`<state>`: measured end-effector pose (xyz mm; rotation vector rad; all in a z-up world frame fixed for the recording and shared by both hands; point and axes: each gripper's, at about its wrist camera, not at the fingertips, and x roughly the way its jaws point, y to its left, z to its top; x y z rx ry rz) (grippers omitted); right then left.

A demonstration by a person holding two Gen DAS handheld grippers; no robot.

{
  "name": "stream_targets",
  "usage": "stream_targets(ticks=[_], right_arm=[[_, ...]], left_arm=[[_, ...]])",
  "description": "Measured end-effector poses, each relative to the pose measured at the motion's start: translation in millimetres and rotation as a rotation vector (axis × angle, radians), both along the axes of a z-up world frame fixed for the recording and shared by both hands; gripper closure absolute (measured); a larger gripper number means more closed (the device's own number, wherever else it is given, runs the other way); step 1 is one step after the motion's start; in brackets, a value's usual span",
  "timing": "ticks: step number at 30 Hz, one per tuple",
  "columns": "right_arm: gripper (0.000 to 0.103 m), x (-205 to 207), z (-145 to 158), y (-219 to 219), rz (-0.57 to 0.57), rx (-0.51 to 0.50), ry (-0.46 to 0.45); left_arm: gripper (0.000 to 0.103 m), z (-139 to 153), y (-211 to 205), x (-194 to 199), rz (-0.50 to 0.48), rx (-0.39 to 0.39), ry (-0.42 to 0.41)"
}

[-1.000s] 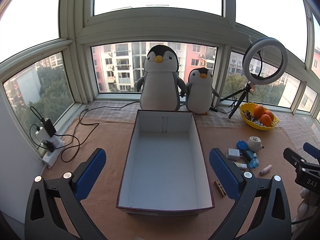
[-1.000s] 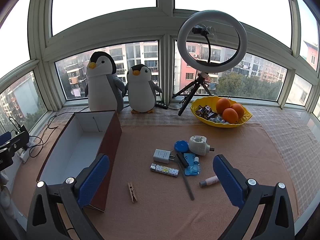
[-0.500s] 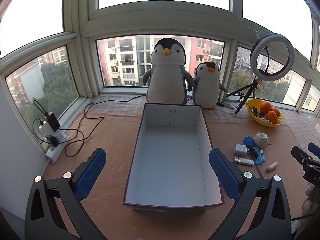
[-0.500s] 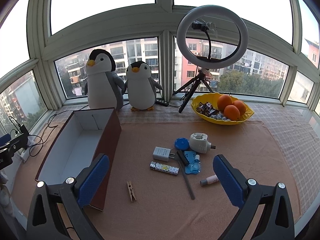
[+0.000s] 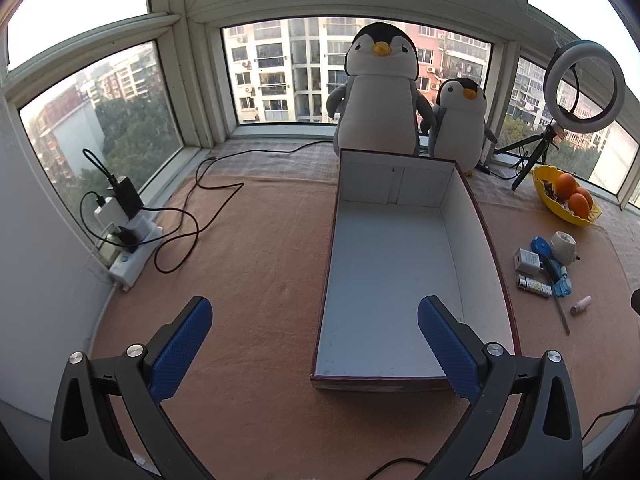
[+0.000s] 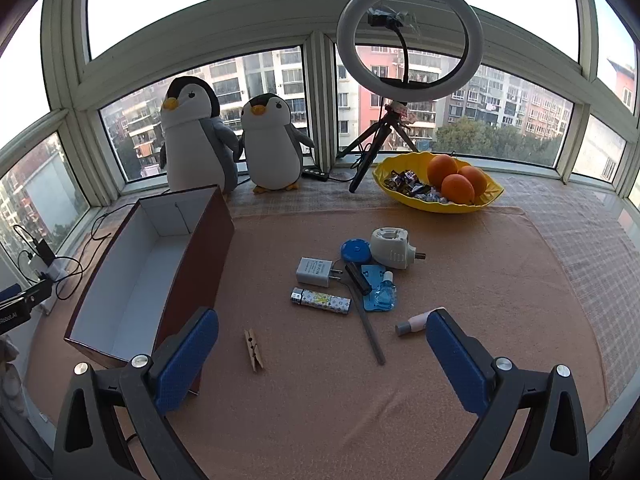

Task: Organize rigid objects
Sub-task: 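Move the right tool to the wooden clothespin and close on it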

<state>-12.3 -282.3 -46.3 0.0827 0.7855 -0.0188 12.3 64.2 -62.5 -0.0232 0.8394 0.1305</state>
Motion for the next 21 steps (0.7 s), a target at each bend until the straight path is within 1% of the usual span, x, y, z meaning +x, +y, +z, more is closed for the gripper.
stream_targets(ticks=[6,10,15,18,20,21], right_arm=[[0.001,-2,-13,4,0.008,0.000,0.022],[0.001,2,-24,8,0.014,-0.013,0.046],[0.001,18,-52,22,0.051,-0.082,0.123],[0.001,29,-69,33,0.090,-0.109,0.164],[0.001,37,-79,40,0.113,-0.105,0.188],[0.003,41,-84,43,0.124,-0.101,0.202]], left_arm=[[0.001,-16,9,4,-0.010,-0.007,0.044],[0.001,-27,10,14,-0.018,0.003,0.067],[0.001,-45,8,36,-0.037,0.010,0.106],[0.001,-55,7,45,-0.050,-0.003,0.132],[0.004,-59,6,49,-0.057,-0.001,0.145],[0.005,-62,6,51,-0.059,0.002,0.151]])
